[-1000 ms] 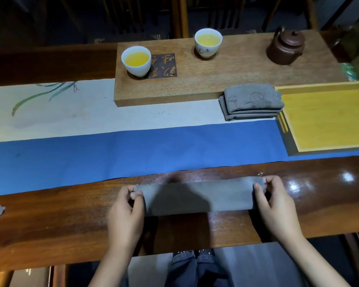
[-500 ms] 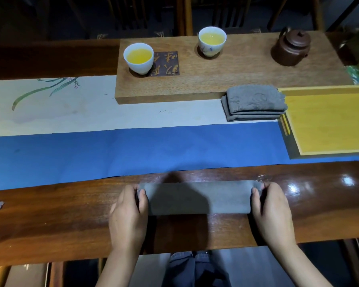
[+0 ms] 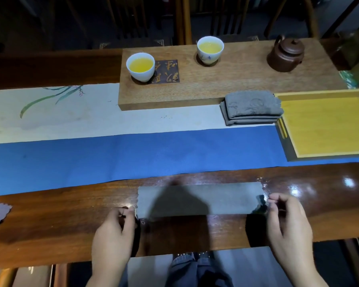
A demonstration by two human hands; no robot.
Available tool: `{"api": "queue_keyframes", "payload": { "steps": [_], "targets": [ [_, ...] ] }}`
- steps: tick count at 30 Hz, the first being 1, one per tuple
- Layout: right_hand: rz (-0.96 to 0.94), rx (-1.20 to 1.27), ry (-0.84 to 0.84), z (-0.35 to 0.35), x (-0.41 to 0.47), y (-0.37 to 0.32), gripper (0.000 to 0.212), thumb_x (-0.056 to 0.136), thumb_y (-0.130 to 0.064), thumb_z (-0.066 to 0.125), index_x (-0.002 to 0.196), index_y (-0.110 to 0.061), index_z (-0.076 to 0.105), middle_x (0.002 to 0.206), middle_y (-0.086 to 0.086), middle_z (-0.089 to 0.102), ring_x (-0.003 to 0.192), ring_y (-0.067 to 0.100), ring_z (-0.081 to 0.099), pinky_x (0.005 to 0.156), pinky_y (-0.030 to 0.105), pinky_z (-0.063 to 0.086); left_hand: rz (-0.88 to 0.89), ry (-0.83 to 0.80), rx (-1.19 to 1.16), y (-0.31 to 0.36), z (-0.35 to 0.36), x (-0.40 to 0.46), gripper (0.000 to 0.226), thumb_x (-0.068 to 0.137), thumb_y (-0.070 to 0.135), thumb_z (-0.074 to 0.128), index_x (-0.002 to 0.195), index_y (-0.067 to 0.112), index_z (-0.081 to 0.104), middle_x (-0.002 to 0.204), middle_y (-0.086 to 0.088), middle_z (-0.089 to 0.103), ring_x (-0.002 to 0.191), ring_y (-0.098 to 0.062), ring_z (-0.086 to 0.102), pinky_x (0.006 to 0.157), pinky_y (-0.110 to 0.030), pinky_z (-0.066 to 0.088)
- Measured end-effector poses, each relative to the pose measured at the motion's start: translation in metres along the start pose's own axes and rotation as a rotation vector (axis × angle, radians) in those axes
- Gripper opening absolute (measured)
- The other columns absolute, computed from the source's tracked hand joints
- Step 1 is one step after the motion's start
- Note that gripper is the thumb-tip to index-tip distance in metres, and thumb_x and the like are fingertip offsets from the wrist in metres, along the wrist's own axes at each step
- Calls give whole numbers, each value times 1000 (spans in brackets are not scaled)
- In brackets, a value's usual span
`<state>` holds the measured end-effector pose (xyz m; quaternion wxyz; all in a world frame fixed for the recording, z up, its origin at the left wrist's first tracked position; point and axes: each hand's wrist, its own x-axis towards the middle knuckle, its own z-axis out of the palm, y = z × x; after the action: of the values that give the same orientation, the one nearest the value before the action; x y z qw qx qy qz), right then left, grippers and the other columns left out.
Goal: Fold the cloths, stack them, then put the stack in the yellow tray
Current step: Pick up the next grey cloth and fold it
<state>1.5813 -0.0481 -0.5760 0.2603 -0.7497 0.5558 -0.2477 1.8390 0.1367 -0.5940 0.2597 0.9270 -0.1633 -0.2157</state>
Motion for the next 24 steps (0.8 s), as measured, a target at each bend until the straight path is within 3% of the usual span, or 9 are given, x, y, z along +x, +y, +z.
{"api": "queue_keyframes", "payload": {
  "steps": [2, 8, 12, 16, 19, 21, 24],
  "targets": [
    [-43, 115, -86, 8, -12, -20, 25, 87, 4, 54, 101, -17, 56, 98, -7, 64, 89, 6, 59, 80, 14, 44, -67, -50, -89, 7, 4, -6, 26, 87, 51, 56, 79, 26, 57, 63, 4, 69, 63, -17, 67, 66, -39, 54],
    [-36, 242, -426, 48, -33, -53, 28, 94, -10, 51, 117, -26, 53, 102, -15, 65, 92, -2, 62, 77, 12, 45, -190, -63, -315, 28, 18, -10, 19, 84, 41, 66, 85, 28, 52, 77, 4, 69, 71, -17, 67, 67, -42, 55],
    [57, 198, -426, 65, -35, -56, 31, 93, -5, 51, 121, -18, 52, 116, -10, 63, 112, 1, 58, 91, 14, 42, -131, 14, -422, 40, 21, -14, 21, 84, 26, 68, 92, 33, 49, 86, 6, 67, 73, -12, 63, 61, -35, 49],
    [108, 244, -424, 63, -35, -55, 20, 97, -16, 48, 114, -25, 54, 110, -18, 64, 103, -14, 55, 80, 0, 37, 39, 55, -554, 52, 25, -25, 50, 80, 11, 73, 101, 47, 46, 96, 15, 66, 83, -5, 66, 69, -25, 50],
    [165, 319, -455, 59, -26, -52, 13, 98, -24, 48, 104, -27, 58, 95, -15, 68, 90, -6, 60, 72, 5, 40, 171, 51, -543, 68, 30, -34, 64, 77, 15, 76, 109, 57, 40, 105, 35, 58, 87, 3, 66, 65, -14, 51],
    [266, 438, -475, 57, -21, -51, 14, 99, -22, 48, 99, -23, 62, 96, -6, 70, 93, 5, 63, 81, 15, 46, 280, 75, -520, 80, 33, -37, 65, 77, 20, 75, 113, 59, 38, 109, 44, 52, 90, 10, 63, 66, -8, 50],
    [461, 657, -477, 55, -13, -53, 26, 101, -19, 40, 99, -7, 64, 103, 7, 72, 103, 20, 65, 96, 30, 48, 452, 92, -445, 98, 42, -42, 58, 75, 24, 72, 120, 45, 41, 117, 43, 46, 102, 12, 56, 77, -7, 47]
  ]
}}
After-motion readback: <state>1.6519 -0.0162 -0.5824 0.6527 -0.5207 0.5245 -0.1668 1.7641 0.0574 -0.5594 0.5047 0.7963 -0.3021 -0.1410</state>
